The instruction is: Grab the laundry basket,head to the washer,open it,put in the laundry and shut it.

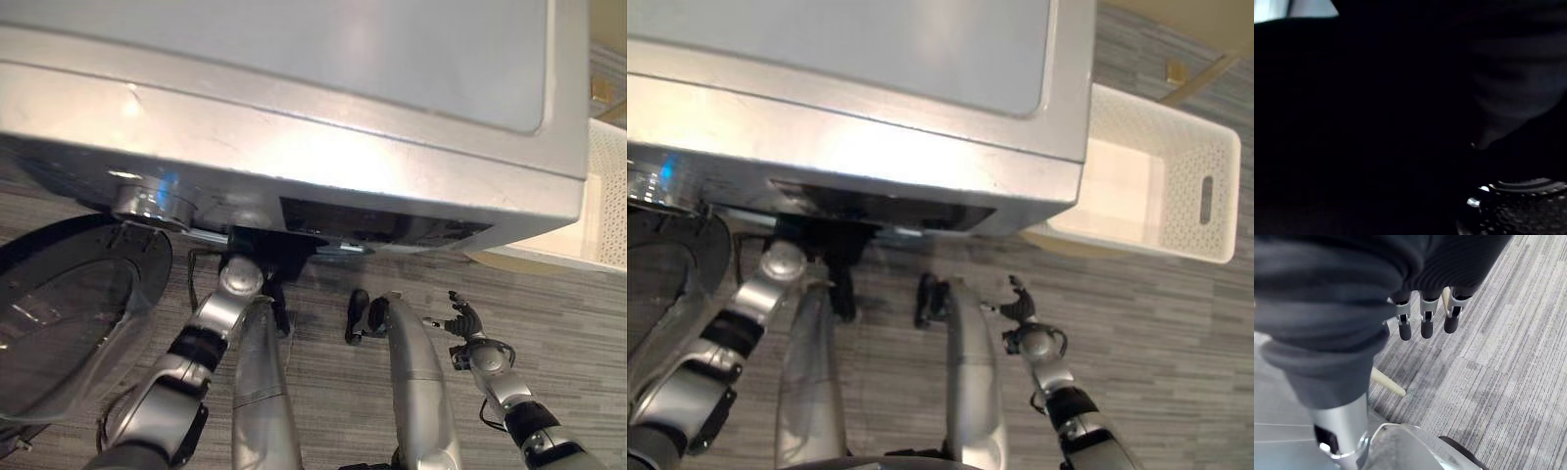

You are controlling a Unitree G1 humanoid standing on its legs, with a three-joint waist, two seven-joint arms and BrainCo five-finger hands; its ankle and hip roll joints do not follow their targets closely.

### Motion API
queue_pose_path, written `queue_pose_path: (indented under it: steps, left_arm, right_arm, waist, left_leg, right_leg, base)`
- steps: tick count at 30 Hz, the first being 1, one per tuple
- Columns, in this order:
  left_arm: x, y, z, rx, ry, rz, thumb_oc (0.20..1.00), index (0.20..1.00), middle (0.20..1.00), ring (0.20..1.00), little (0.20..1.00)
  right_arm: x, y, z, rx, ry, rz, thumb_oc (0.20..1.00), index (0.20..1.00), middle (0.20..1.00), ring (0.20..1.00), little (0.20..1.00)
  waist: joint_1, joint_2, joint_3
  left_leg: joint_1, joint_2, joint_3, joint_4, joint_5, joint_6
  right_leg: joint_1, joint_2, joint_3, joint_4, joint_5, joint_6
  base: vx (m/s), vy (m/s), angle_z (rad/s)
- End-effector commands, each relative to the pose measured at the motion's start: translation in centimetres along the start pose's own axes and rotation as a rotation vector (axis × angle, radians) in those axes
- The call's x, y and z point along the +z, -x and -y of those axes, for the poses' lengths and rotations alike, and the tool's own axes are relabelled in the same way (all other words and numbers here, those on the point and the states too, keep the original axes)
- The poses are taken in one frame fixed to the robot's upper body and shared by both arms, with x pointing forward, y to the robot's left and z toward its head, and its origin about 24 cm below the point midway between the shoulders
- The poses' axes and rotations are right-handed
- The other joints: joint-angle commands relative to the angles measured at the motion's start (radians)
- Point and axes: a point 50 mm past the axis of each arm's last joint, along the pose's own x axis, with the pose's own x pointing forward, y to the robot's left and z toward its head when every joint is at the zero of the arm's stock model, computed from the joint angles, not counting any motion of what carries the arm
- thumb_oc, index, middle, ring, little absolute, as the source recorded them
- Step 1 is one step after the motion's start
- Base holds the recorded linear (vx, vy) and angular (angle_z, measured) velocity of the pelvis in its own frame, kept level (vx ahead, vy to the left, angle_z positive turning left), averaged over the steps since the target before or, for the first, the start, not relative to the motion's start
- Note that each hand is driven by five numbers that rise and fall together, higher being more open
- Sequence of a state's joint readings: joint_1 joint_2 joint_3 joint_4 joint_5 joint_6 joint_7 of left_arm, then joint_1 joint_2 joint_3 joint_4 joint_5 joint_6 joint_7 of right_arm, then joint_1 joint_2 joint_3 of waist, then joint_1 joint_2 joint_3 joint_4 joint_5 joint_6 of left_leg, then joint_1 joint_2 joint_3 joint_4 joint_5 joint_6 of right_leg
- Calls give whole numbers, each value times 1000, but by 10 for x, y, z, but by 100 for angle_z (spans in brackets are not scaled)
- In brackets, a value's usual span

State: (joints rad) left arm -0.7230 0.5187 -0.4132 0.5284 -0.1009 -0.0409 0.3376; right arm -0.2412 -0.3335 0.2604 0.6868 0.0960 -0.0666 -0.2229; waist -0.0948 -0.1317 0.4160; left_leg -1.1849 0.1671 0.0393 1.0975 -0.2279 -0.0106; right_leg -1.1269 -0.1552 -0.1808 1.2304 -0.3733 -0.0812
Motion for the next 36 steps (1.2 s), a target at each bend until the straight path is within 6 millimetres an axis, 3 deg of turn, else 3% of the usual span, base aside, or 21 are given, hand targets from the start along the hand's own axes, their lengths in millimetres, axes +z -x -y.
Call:
queue_pose_path:
  steps: [1, 3, 4, 6, 7, 9, 11, 12, 14, 16, 17, 19, 20, 22, 24, 26, 28, 30, 32, 33, 36]
  left_arm:
    - [41, -19, -17, 129, -77, 184, 200, 200, 200, 200, 200]
    - [85, -47, -52, 244, -266, 302, 200, 200, 200, 200, 200]
    - [85, -47, -52, 244, -266, 302, 200, 200, 200, 200, 200]
    - [135, -60, -84, 386, -450, 440, 200, 200, 200, 200, 200]
    - [136, -60, -83, 386, -451, 443, 200, 200, 200, 200, 200]
    - [177, -60, -114, 553, -651, 560, 200, 200, 200, 200, 200]
    - [185, -60, -122, 598, -712, 576, 200, 200, 200, 200, 200]
    - [192, -61, -135, 641, -870, 575, 200, 200, 200, 200, 200]
    - [191, -63, -136, 615, -889, 549, 1000, 1000, 1000, 1000, 1000]
    - [184, -69, -135, 556, -884, 483, 1000, 1000, 1000, 1000, 1000]
    - [166, -73, -125, 456, -872, 420, 1000, 1000, 1000, 1000, 1000]
    - [154, -74, -120, 413, -861, 382, 1000, 1000, 1000, 1000, 1000]
    - [123, -75, -104, 301, -805, 294, 1000, 1000, 1000, 1000, 1000]
    - [110, -74, -99, 273, -778, 260, 1000, 1000, 1000, 1000, 1000]
    - [64, -62, -74, 164, -604, 150, 1000, 1000, 1000, 1000, 1000]
    - [48, -56, -64, 134, -546, 116, 1000, 1000, 1000, 1000, 1000]
    - [4, -30, -35, 47, -394, 19, 1000, 1000, 1000, 1000, 1000]
    - [-25, -9, -22, -10, -328, -55, 1000, 1000, 1000, 1000, 1000]
    - [-36, 2, -16, -41, -323, -77, 1000, 1000, 1000, 1000, 1000]
    - [-58, 25, -4, -88, -257, -140, 1000, 1000, 1000, 1000, 1000]
    - [-80, 52, 7, -129, -195, -212, 1000, 1000, 1000, 1000, 1000]
  right_arm:
    - [-12, 14, 0, -6, -50, 21, 1000, 1000, 1000, 1000, 1000]
    - [0, 13, 2, 5, -61, 85, 1000, 1000, 1000, 1000, 1000]
    - [0, 13, 2, 5, -61, 85, 1000, 1000, 1000, 1000, 1000]
    - [11, 12, 6, 8, -70, 155, 1000, 1000, 1000, 1000, 1000]
    - [12, 12, 6, 8, -73, 157, 1000, 1000, 1000, 1000, 1000]
    - [18, 14, 9, 18, -87, 204, 1000, 1000, 1000, 1000, 1000]
    - [20, 14, 9, 22, -93, 214, 1000, 1000, 1000, 1000, 1000]
    - [21, 14, 12, 22, -93, 229, 1000, 1000, 1000, 1000, 1000]
    - [23, 14, 13, 21, -93, 236, 1000, 1000, 1000, 1000, 1000]
    - [23, 11, 13, 10, -93, 225, 1000, 1000, 1000, 1000, 1000]
    - [24, 10, 13, 18, -75, 220, 1000, 1000, 1000, 1000, 1000]
    - [22, 10, 12, 27, -69, 212, 1000, 1000, 1000, 1000, 1000]
    - [20, 11, 8, 46, -54, 203, 1000, 1000, 1000, 1000, 1000]
    - [18, 12, 6, 54, -45, 192, 1000, 1000, 1000, 1000, 1000]
    - [11, 13, 0, 64, -36, 154, 1000, 1000, 1000, 1000, 1000]
    - [8, 14, -2, 66, -33, 139, 1000, 1000, 1000, 1000, 1000]
    - [2, 12, -5, 56, -21, 88, 1000, 1000, 1000, 1000, 1000]
    - [-4, 12, -3, 42, -11, 55, 1000, 1000, 1000, 1000, 1000]
    - [-7, 11, -1, 36, 0, 38, 1000, 1000, 1000, 1000, 1000]
    - [-14, 12, 1, 24, 2, -1, 1000, 1000, 1000, 1000, 1000]
    - [-26, 14, 5, 11, 16, -54, 1000, 1000, 1000, 1000, 1000]
  waist:
    - [-30, 22, -91]
    - [-62, 30, -102]
    - [-62, 30, -102]
    - [-86, 43, -107]
    - [-84, 42, -108]
    - [-97, 55, -103]
    - [-98, 57, -102]
    - [-104, 66, -94]
    - [-104, 68, -91]
    - [-101, 72, -81]
    - [-97, 70, -75]
    - [-95, 70, -77]
    - [-89, 64, -82]
    - [-88, 64, -86]
    - [-71, 61, -100]
    - [-67, 61, -106]
    - [-44, 57, -122]
    - [-32, 58, -131]
    - [-30, 58, -132]
    - [-19, 61, -146]
    - [-12, 59, -149]
  left_leg:
    - [-3, 7, -2, 52, -128, 52]
    - [-78, 6, -7, 101, -133, 53]
    - [-78, 6, -7, 101, -133, 53]
    - [-148, 11, -11, 132, -135, 51]
    - [-154, 11, -12, 135, -135, 51]
    - [-213, 15, -17, 166, -134, 51]
    - [-235, 18, -20, 176, -134, 51]
    - [-272, 23, -25, 200, -131, 51]
    - [-287, 25, -28, 211, -130, 52]
    - [-309, 29, -33, 226, -127, 53]
    - [-313, 30, -38, 239, -127, 56]
    - [-312, 31, -39, 243, -128, 56]
    - [-303, 27, -42, 246, -129, 55]
    - [-296, 27, -43, 244, -130, 55]
    - [-261, 26, -39, 217, -125, 51]
    - [-239, 24, -37, 201, -123, 49]
    - [-135, 26, -22, 102, -111, 36]
    - [-35, 22, -2, 3, -91, 26]
    - [27, 19, 13, -51, -78, 20]
    - [141, 4, 33, -161, -57, 12]
    - [293, -17, 57, -297, -26, 7]
  right_leg:
    - [-17, -11, 96, -109, -4, 64]
    - [-93, -5, 108, -60, -4, 63]
    - [-93, -5, 108, -60, -4, 63]
    - [-160, 3, 118, -37, 5, 69]
    - [-166, 3, 118, -35, 5, 69]
    - [-216, 9, 124, -19, 20, 78]
    - [-234, 12, 126, -15, 25, 82]
    - [-264, 20, 131, 0, 39, 90]
    - [-278, 21, 132, 3, 46, 93]
    - [-295, 23, 129, 13, 53, 96]
    - [-297, 26, 125, 22, 55, 98]
    - [-296, 26, 123, 25, 55, 98]
    - [-290, 25, 119, 29, 55, 100]
    - [-285, 24, 117, 26, 55, 99]
    - [-254, 18, 111, 8, 53, 95]
    - [-233, 13, 106, -5, 53, 94]
    - [-139, 3, 94, -92, 61, 97]
    - [-50, -1, 91, -179, 74, 102]
    - [5, -2, 91, -230, 85, 106]
    - [100, -2, 83, -315, 101, 115]
    - [237, -7, 81, -428, 132, 125]
  base:
    - [-18, -14, 6]
    - [-6, 2, 5]
    - [-2, 5, 4]
    - [-3, -6, -15]
    - [-10, -7, -18]
    - [0, 0, 0]
    - [-3, 3, -2]
    - [-5, 3, -5]
    - [-26, 4, -11]
    - [-39, -4, -14]
    - [0, 0, 0]
    - [-3, 8, -2]
    - [0, 0, 0]
    - [0, 0, 0]
    - [-9, 7, 2]
    - [-19, 2, 5]
    - [-59, 14, 20]
    - [-51, 16, 17]
    - [-15, 34, 11]
    - [14, 62, 14]
    - [37, 25, 11]
